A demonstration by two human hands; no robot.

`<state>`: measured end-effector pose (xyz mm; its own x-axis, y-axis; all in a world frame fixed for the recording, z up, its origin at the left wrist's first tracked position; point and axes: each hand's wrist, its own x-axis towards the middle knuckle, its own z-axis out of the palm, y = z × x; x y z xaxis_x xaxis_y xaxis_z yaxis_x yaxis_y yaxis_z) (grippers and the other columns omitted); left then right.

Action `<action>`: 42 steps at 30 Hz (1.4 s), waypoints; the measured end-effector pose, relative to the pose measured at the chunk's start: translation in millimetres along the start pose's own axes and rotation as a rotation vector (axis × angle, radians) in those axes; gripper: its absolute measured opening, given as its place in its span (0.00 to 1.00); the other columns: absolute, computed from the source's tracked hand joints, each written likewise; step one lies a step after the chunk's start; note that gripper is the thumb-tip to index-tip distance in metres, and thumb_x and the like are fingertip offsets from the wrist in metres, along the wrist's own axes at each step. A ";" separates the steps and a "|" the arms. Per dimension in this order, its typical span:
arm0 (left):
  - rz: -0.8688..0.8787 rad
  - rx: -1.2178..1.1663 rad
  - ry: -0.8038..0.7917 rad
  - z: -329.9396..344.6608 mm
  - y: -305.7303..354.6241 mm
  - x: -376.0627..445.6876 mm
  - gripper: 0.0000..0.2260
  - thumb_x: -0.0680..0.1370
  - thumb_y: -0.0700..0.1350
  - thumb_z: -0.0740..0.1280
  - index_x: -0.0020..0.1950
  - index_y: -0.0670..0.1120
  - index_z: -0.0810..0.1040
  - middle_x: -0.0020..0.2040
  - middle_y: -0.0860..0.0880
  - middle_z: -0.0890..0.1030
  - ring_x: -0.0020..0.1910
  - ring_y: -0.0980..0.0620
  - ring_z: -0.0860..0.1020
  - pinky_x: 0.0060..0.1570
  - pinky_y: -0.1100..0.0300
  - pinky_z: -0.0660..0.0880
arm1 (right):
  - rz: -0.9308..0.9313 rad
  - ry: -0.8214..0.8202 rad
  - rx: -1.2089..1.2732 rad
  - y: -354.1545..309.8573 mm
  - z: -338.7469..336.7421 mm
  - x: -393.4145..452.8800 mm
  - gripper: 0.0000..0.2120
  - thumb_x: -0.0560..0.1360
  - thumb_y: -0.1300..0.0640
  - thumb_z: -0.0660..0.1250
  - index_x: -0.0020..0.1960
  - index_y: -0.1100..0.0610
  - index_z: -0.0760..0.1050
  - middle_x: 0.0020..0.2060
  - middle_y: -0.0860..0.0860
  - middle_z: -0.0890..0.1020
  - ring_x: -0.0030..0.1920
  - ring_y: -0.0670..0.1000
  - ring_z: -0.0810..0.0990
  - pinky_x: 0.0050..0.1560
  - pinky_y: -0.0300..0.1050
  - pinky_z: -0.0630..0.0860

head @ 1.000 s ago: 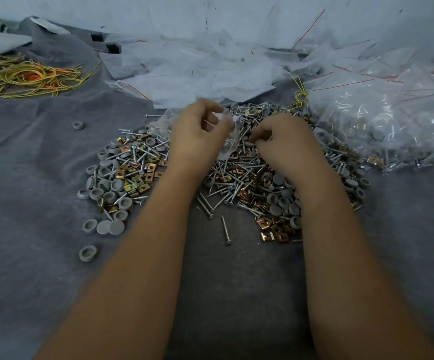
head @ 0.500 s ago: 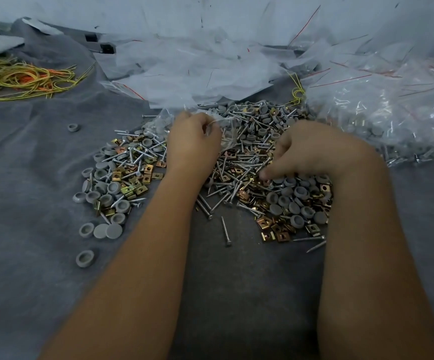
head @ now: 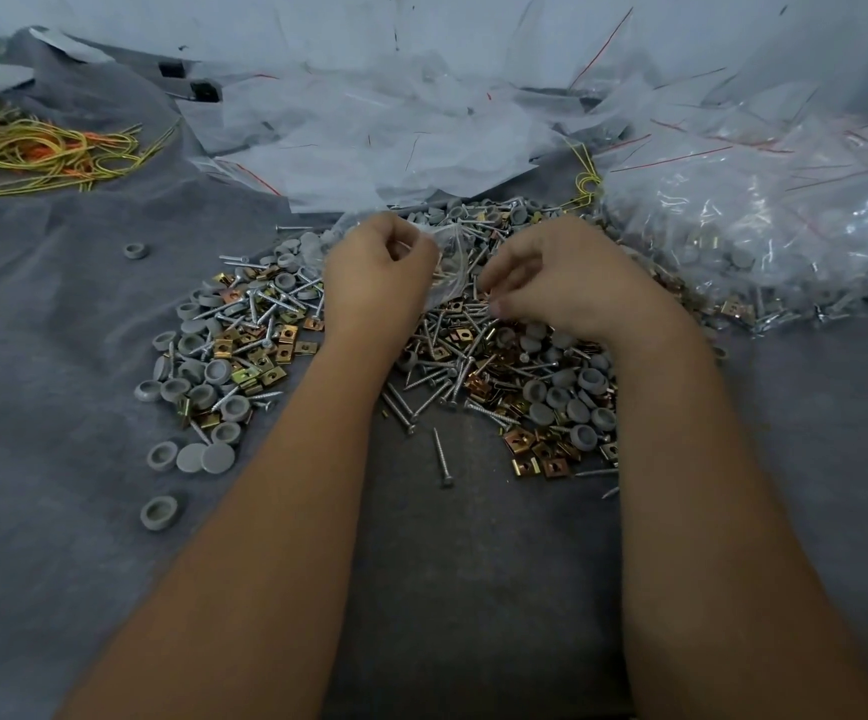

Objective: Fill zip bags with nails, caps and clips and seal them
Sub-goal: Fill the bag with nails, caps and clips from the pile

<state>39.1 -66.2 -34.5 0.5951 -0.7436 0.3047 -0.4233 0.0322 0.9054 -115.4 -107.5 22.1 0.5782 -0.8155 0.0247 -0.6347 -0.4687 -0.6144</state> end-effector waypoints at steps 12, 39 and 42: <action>-0.021 -0.100 -0.013 -1.7 -1.4 -0.4 0.10 0.75 0.45 0.65 0.33 0.51 0.77 0.21 0.58 0.70 0.26 0.55 0.67 0.32 0.57 0.66 | -0.244 0.301 0.489 -5.7 33.2 17.1 0.14 0.69 0.72 0.71 0.41 0.53 0.77 0.38 0.50 0.82 0.38 0.42 0.80 0.41 0.33 0.76; -0.037 -0.094 -0.020 -0.9 -4.0 1.1 0.09 0.77 0.45 0.64 0.38 0.47 0.79 0.20 0.58 0.68 0.21 0.60 0.62 0.28 0.62 0.62 | 0.148 -0.142 -0.255 12.2 -13.4 -2.1 0.05 0.69 0.58 0.75 0.42 0.49 0.82 0.40 0.45 0.81 0.43 0.46 0.78 0.40 0.41 0.72; -0.035 -0.086 -0.020 -0.5 -3.9 1.0 0.09 0.77 0.44 0.64 0.37 0.46 0.79 0.20 0.58 0.67 0.22 0.58 0.63 0.29 0.61 0.63 | 0.134 -0.171 -0.319 11.2 -13.0 -2.5 0.10 0.70 0.59 0.75 0.48 0.47 0.81 0.39 0.43 0.77 0.45 0.47 0.77 0.46 0.42 0.70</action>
<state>41.6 -66.7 -37.6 0.5941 -0.7587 0.2671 -0.3417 0.0626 0.9377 -130.6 -115.2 25.4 0.5392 -0.8211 -0.1873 -0.8225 -0.4655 -0.3268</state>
